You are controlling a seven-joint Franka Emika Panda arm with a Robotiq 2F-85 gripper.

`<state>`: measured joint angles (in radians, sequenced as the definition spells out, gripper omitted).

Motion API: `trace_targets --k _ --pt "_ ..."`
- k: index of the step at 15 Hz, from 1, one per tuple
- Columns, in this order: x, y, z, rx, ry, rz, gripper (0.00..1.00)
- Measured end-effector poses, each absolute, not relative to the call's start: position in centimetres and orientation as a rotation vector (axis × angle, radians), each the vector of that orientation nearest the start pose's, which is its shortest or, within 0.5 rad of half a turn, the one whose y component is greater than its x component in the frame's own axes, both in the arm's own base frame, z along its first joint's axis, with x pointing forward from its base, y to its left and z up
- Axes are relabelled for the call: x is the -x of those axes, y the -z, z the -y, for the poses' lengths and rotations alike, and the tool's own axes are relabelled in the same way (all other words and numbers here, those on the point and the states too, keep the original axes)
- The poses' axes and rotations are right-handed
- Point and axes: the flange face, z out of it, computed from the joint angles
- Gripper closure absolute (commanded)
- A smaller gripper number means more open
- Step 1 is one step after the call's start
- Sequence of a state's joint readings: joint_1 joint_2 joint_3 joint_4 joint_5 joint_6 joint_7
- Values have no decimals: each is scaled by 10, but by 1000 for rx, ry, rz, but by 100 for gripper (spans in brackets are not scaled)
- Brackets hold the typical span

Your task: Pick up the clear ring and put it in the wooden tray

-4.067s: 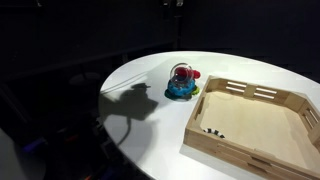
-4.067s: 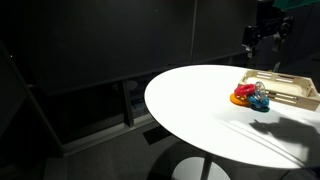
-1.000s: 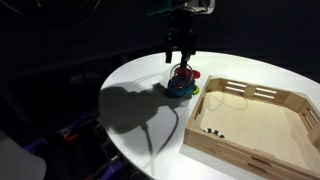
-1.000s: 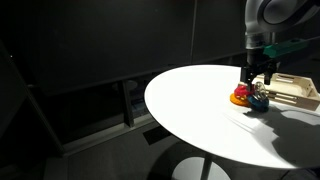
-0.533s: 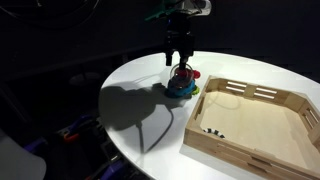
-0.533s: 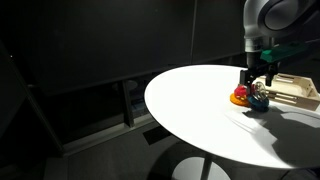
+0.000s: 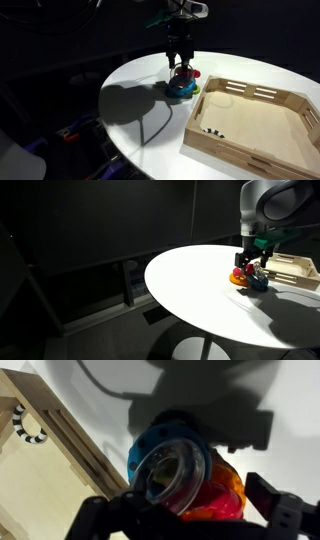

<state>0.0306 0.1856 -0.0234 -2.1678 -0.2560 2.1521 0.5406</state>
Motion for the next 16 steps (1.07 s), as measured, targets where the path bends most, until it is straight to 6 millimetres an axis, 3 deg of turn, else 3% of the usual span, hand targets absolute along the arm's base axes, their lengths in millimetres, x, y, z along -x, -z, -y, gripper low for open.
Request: trace_targets --k 1,3,8,9,16 --pt "-537 -293 6 3325 -227 -625 30" --pt "-538 -290 5 3326 -216 -627 50" --pt "-539 -290 4 3325 -203 -624 89" --pt "-539 -291 4 3325 -201 -625 93" --pt "-540 -322 4 3312 -110 -636 90"
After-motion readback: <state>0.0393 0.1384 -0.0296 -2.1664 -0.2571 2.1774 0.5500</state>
